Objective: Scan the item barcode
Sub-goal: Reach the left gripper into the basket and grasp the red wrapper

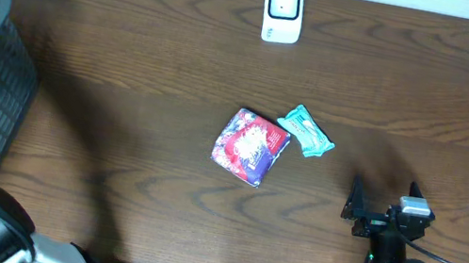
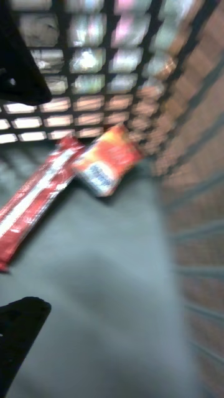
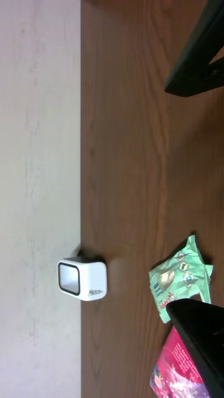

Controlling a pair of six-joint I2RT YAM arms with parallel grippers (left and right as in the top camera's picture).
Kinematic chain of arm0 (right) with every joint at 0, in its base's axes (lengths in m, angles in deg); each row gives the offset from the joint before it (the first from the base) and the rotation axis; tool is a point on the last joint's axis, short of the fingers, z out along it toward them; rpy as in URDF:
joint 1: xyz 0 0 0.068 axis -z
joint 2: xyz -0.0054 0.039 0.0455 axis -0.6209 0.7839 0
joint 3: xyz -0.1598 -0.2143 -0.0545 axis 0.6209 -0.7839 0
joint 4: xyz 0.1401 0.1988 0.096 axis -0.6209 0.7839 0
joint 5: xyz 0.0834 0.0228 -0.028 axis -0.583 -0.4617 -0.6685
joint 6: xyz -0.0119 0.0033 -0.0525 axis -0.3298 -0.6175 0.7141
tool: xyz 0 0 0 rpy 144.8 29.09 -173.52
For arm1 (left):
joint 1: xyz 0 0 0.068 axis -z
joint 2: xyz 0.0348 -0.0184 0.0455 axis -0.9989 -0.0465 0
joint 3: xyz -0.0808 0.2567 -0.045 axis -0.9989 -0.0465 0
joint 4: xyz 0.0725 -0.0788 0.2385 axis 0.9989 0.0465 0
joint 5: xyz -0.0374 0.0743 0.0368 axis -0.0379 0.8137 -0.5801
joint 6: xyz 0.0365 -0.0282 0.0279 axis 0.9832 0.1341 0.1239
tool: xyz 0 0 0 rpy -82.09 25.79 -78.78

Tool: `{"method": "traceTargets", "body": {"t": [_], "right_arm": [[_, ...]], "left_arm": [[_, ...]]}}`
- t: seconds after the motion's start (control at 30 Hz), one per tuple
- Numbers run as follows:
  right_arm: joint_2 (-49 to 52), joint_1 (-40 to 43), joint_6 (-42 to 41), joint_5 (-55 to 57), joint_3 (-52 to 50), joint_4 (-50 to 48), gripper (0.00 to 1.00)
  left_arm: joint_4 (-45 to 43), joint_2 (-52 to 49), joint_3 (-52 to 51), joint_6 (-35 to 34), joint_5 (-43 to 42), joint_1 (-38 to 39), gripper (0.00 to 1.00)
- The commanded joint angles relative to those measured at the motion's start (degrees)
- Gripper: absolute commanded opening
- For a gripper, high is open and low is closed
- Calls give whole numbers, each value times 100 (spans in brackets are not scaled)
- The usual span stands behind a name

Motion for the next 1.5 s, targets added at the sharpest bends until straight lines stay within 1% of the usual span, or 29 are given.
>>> {"method": "traceTargets", "body": {"t": [0.0,0.17,0.2,0.27,0.6,0.8,0.87,1.07,1.27,1.47], "right_arm": [[-31,35,-74,-31,-9,26,99],[-31,35,-74,-31,-9,26,99],[-31,35,-74,-31,-11,26,99],[-31,35,-74,-31,-9,26,99],[-31,35,-74,-31,-9,26,99],[-31,35,-74,-31,-11,24,99],[-31,35,-74,-31,-9,26,99],[-31,35,-74,-31,-11,26,99],[-31,35,-74,-31,-11,26,99],[-31,35,-74,-31,-9,26,99]], "left_arm": [[271,-369,-22,-256,-225,-35,98],[671,-807,-22,-549,-1038,-31,98],[807,-901,-22,-776,-1045,-28,98],[962,-1064,-33,-994,-1043,-31,98],[953,-1467,-125,-994,-1021,-170,98],[673,-1469,-166,-1082,-1021,-402,98],[573,-1473,-225,-1204,-1023,-466,98],[186,-1473,-678,-1357,-1032,-527,98],[-496,-1473,-1349,-1663,-1231,-527,98],[-706,-1473,-1401,-1674,-1239,-527,98]]}}
